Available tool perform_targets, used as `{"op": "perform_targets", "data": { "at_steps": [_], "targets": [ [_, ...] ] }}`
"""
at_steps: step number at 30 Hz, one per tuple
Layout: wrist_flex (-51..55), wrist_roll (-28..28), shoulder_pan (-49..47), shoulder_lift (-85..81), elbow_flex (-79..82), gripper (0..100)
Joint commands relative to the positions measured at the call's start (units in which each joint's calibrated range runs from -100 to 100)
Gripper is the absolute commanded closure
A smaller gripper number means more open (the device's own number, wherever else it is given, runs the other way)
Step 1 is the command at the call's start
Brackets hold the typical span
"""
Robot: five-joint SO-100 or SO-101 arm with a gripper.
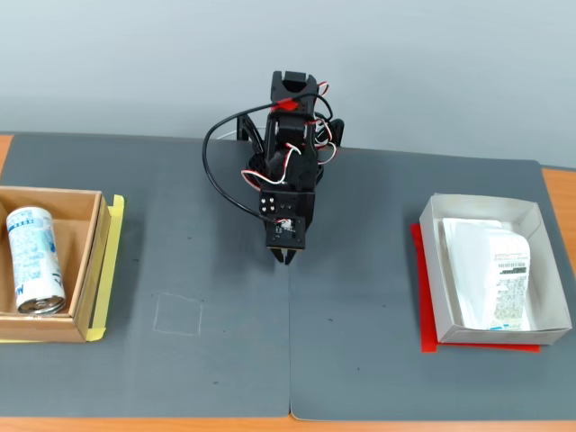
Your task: Pick the can and put it in the brown box
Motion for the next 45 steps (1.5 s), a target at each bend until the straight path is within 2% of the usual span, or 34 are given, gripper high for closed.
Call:
{"op": "perform_targets", "data": {
  "at_steps": [1, 45],
  "targets": [
    [6.51, -0.16, -0.21, -0.68, -4.34, 99],
    [6.16, 0.00, 0.36, -0.25, -4.61, 99]
  ]
}}
